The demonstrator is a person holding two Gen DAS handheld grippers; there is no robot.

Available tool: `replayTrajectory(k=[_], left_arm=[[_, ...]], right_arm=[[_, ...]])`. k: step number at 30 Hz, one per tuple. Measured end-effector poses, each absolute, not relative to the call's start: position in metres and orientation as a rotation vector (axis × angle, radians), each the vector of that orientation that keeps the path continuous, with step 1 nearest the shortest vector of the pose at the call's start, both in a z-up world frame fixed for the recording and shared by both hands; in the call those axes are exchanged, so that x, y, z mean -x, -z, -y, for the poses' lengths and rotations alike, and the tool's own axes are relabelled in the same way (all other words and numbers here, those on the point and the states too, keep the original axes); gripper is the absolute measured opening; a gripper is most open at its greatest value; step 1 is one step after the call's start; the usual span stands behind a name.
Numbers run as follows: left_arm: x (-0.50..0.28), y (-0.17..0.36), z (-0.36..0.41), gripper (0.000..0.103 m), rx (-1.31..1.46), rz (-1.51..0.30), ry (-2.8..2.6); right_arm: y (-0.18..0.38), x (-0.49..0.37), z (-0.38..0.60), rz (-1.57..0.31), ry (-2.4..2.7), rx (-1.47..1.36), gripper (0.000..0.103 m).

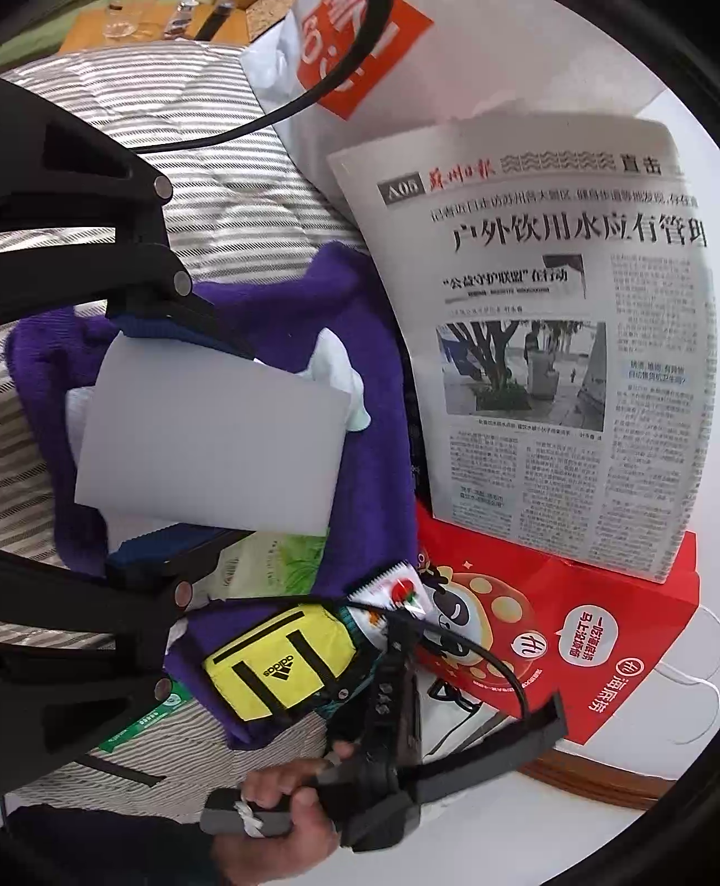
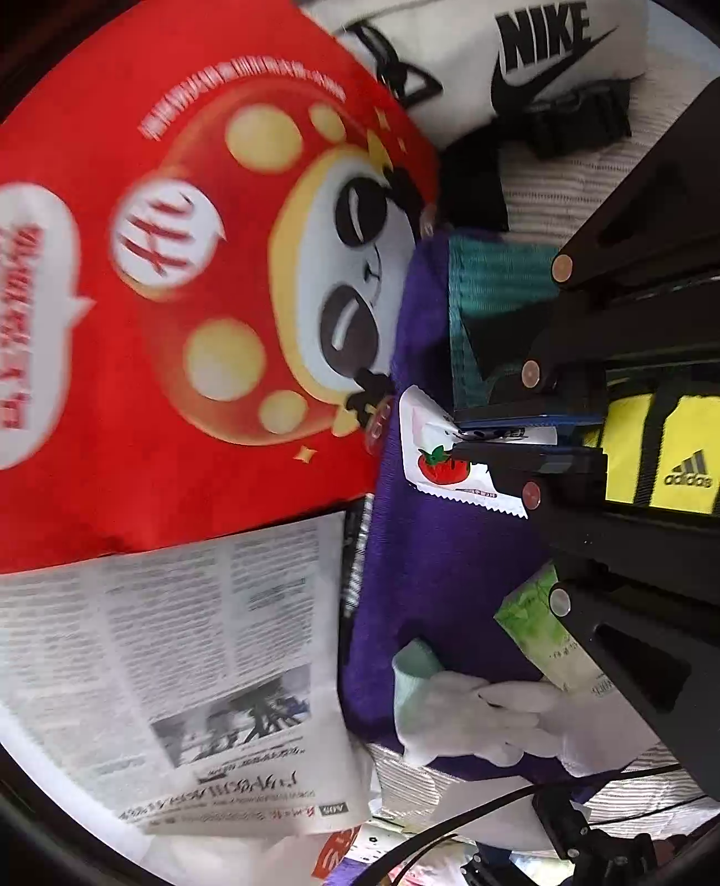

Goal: Organize soft objects
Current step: 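Carry the sponge with the left gripper while the right carries the sachet to the purple towel, then release the sachet on the towel with the right gripper while the left lowers the sponge onto the glove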

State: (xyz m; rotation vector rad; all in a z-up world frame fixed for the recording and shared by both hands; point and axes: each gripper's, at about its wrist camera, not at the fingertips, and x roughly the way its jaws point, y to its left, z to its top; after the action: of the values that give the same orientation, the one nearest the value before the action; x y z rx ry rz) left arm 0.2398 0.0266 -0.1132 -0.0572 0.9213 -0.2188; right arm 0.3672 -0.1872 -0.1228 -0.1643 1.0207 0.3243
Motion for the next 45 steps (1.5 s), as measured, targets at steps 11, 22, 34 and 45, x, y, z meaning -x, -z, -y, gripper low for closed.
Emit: replayTrajectory(k=[11, 22, 34, 45], left_arm=[[-0.245, 0.128, -0.035, 0.052, 0.082, -0.947, 0.203], [-0.257, 0.124, -0.031, 0.052, 0.118, -0.948, 0.257], [-0.321, 0.145, 0.013, 0.053, 0.094, -0.985, 0.279], [-0.353, 0.172, 0.036, 0.052, -0.022, -1.055, 0.216]], right_arm=[[0.154, -0.380, 0.181, -1.096, -0.337, 0.206, 0.012], [0.119, -0.357, 0.196, -1.002, -0.303, 0.268, 0.047], [0.081, -0.306, 0.236, -0.919, -0.259, 0.285, 0.055], [0.095, -0.302, 0.248, -0.931, -0.253, 0.254, 0.055]])
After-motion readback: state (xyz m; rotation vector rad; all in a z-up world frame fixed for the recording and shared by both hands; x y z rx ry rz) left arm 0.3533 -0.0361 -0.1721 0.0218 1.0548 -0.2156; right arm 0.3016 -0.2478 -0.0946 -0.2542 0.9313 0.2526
